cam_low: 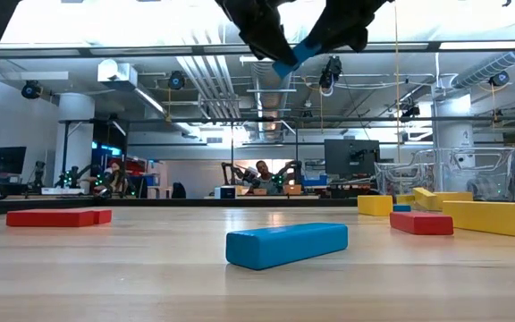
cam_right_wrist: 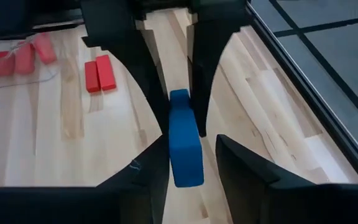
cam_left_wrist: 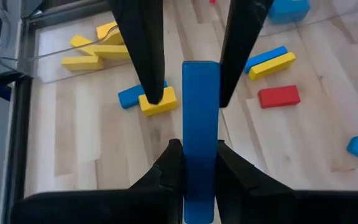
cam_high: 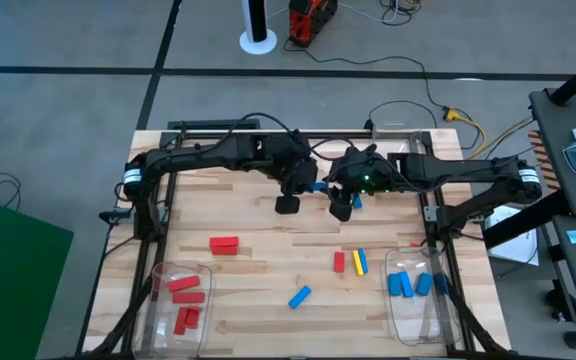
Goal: Sort blocks
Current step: Put the blue block into the bottom right transparent bin
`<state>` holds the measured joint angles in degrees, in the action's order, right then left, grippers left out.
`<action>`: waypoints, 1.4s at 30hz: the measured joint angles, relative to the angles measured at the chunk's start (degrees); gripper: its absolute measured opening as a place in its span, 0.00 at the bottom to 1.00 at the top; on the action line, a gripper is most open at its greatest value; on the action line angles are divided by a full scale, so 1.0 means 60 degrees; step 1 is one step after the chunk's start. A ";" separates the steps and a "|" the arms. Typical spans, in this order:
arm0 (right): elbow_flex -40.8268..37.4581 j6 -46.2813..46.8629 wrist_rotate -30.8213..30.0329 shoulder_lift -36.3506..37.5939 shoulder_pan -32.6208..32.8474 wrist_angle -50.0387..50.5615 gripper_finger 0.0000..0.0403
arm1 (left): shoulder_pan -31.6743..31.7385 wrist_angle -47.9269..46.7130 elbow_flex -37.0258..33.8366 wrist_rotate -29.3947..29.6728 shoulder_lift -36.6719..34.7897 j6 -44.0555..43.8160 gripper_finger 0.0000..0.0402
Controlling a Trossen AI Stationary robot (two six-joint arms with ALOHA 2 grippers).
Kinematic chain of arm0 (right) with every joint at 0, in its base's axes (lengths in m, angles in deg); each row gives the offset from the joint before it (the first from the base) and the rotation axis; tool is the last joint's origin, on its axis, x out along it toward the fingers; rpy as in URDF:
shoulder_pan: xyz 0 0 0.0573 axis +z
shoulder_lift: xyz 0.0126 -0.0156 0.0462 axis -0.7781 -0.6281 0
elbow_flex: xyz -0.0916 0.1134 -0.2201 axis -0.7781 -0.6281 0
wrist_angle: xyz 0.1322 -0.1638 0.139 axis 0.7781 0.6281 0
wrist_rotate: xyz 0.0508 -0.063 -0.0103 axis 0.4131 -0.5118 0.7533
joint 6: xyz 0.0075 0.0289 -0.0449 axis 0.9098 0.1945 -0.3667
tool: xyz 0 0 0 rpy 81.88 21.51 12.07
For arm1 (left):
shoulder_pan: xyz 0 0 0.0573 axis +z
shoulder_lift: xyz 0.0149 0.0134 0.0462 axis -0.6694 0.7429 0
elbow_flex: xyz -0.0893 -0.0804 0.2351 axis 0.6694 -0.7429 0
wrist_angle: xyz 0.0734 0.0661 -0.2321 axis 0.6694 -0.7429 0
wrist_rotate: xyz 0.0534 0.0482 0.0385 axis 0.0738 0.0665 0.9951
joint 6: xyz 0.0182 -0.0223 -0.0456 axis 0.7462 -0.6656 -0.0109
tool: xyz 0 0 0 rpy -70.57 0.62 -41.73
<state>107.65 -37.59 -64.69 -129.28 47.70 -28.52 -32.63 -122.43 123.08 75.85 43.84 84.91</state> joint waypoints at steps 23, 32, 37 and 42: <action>0.0730 0.0428 -0.0014 -0.0073 0.0272 0.1547 0.12 | -0.0031 0.0188 0.0000 0.0001 -0.0007 -0.1705 0.29; 0.2030 0.1206 0.0307 -0.0069 0.1058 0.5092 0.12 | -0.0033 -0.0351 0.0000 0.0116 -0.0007 -0.1763 0.48; 0.2210 0.1980 0.1139 -0.0066 0.1975 0.6191 0.12 | -0.0029 -0.0707 -0.0004 0.0571 -0.0007 -0.1798 0.49; 0.2203 0.2485 0.1705 -0.0087 0.3294 0.6984 0.12 | -0.0029 -0.0885 -0.0004 0.0716 -0.0007 -0.1963 0.49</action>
<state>120.86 -22.69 -54.47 -129.80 67.46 13.38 -32.81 -127.74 123.06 80.15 43.79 73.13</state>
